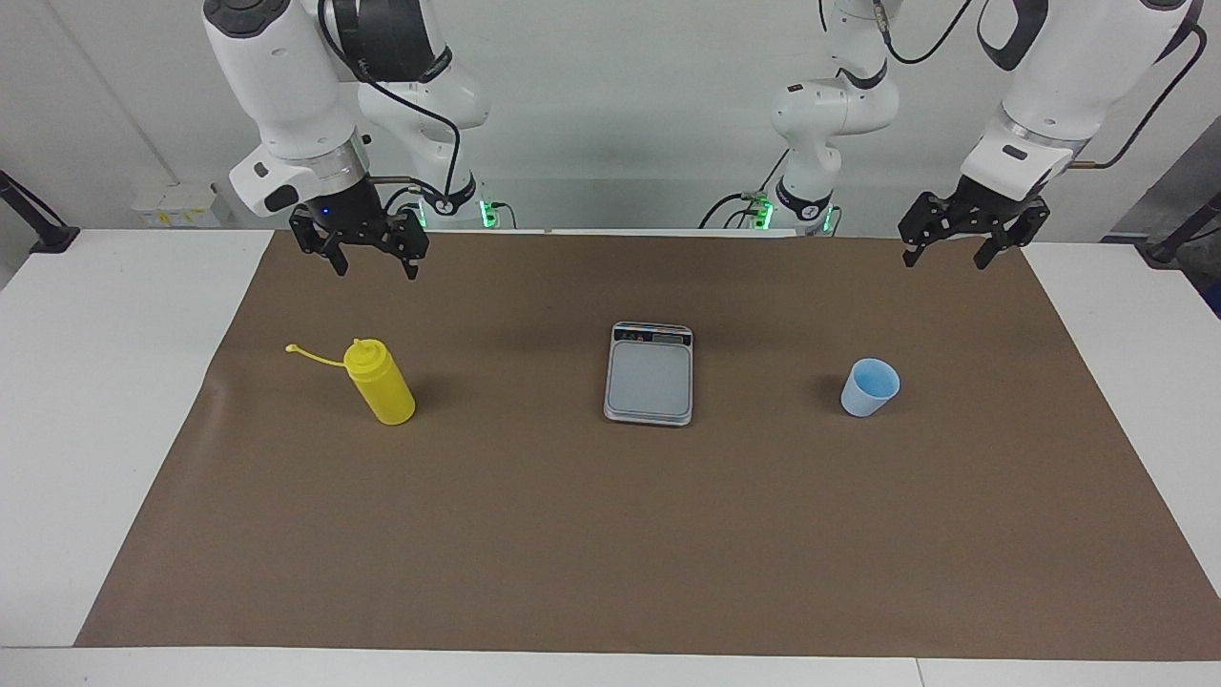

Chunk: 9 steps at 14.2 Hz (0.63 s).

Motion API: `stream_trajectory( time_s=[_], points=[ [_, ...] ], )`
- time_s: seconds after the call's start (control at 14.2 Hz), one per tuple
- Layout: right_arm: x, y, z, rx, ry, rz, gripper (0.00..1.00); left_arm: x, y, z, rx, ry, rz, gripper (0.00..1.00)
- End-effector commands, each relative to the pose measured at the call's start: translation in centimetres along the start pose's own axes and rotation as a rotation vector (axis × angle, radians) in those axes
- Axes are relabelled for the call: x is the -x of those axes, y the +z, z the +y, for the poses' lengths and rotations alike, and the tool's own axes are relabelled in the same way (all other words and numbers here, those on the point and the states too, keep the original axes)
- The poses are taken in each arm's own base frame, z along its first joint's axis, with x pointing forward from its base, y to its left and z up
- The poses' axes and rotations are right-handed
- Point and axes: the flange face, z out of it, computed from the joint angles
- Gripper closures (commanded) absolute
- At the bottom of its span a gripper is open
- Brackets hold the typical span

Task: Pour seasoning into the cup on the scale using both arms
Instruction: 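Move the left gripper toward the light-blue cup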

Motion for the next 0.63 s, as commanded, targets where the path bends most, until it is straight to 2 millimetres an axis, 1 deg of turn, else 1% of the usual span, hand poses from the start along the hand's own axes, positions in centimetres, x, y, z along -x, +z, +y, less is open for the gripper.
stream_trajectory(
  time_s=[0.0,0.21,0.35,0.49,0.56],
  points=[
    [0.6,-0.16,0.14,-0.016,0.009,0.002,0.0,0.3,0.09,0.01,0.005,0.067,0.001,0.0],
    [0.51,-0.24,0.22,-0.017,0.009,0.005,0.0,0.33,0.12,-0.06,0.006,0.068,-0.002,0.0],
    [0.45,-0.24,0.31,-0.016,0.009,0.005,0.0,0.6,0.38,0.53,0.006,0.074,-0.019,0.0],
    [0.42,-0.31,0.46,-0.018,0.013,0.007,0.0,0.71,0.44,0.06,0.004,0.06,-0.012,0.0],
    [0.4,-0.32,0.47,-0.017,0.013,0.008,0.0,0.81,0.97,-0.17,0.003,0.059,-0.01,0.0]
  ],
)
